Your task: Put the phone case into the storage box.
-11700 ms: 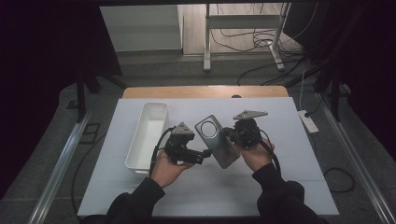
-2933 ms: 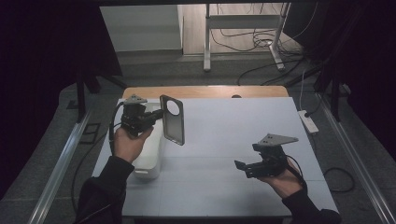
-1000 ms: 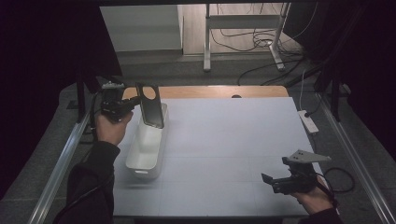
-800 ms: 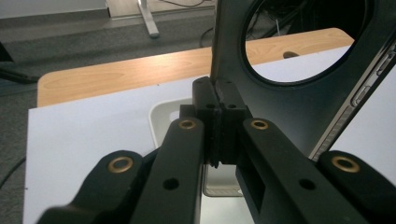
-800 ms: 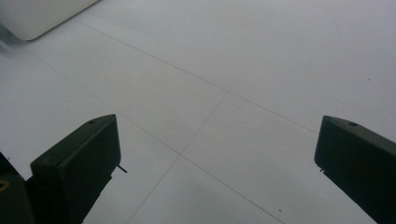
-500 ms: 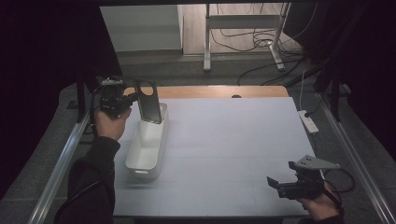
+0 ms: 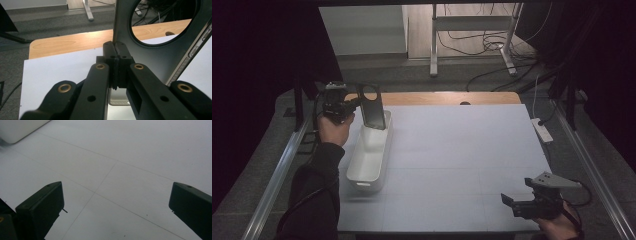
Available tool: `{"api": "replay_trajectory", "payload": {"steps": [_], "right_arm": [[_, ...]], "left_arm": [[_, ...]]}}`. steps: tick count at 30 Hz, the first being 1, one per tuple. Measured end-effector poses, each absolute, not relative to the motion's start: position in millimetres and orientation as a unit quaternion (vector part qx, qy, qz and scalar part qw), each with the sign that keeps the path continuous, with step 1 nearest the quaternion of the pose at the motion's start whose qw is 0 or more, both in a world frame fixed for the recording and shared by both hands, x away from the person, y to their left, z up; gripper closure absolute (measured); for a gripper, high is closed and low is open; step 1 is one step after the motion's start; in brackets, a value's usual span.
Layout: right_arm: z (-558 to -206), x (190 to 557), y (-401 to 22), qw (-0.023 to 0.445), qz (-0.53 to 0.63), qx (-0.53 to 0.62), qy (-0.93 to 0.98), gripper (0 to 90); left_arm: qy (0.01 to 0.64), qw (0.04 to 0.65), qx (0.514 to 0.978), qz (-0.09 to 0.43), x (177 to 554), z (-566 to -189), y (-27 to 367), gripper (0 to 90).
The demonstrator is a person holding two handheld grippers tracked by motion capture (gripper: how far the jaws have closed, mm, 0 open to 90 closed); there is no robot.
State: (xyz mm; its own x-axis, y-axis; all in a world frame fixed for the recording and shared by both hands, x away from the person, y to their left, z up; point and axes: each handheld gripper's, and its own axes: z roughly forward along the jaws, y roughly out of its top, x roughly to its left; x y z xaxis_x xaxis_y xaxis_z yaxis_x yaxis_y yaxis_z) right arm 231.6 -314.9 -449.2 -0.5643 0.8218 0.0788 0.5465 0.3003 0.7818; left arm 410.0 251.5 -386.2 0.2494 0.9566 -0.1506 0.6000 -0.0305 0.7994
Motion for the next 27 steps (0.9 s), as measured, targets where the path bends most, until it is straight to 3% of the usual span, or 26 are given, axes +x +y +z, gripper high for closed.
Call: {"api": "replay_trajectory", "payload": {"steps": [27], "right_arm": [[-450, 232, -315, 0.169, 0.401, 0.435, 0.788, 0.6]], "left_arm": [[0.592, 0.390, 0.670, 0.220, 432, -417, 250, 89.3]]}}
